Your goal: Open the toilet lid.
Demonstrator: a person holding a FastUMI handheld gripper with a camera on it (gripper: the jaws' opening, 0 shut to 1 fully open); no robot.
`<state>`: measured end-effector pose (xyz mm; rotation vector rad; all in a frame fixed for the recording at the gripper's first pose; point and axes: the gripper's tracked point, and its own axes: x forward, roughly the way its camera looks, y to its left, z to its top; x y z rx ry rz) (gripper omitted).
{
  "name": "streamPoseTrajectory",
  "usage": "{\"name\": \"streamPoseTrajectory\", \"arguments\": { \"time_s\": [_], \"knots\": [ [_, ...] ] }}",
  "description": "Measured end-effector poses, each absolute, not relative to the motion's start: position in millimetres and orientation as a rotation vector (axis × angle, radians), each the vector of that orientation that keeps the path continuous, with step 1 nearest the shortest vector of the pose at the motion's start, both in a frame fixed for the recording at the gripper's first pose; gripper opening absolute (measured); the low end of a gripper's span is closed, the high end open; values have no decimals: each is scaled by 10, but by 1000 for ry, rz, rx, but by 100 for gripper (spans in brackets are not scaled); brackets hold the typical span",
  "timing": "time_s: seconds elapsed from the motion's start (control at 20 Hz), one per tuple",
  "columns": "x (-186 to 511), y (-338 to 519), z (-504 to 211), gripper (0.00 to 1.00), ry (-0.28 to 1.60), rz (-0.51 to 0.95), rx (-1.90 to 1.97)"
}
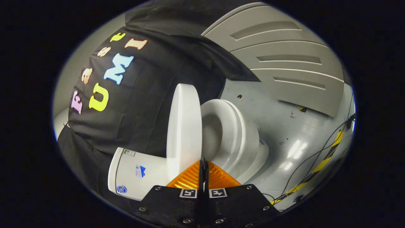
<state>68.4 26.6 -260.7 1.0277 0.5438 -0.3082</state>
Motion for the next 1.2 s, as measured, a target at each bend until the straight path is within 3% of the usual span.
{"name": "streamPoseTrajectory", "arguments": {
  "time_s": [1.2],
  "knots": [
    [955, 719, -1538, 0, 528, -209, 638]
  ]
}}
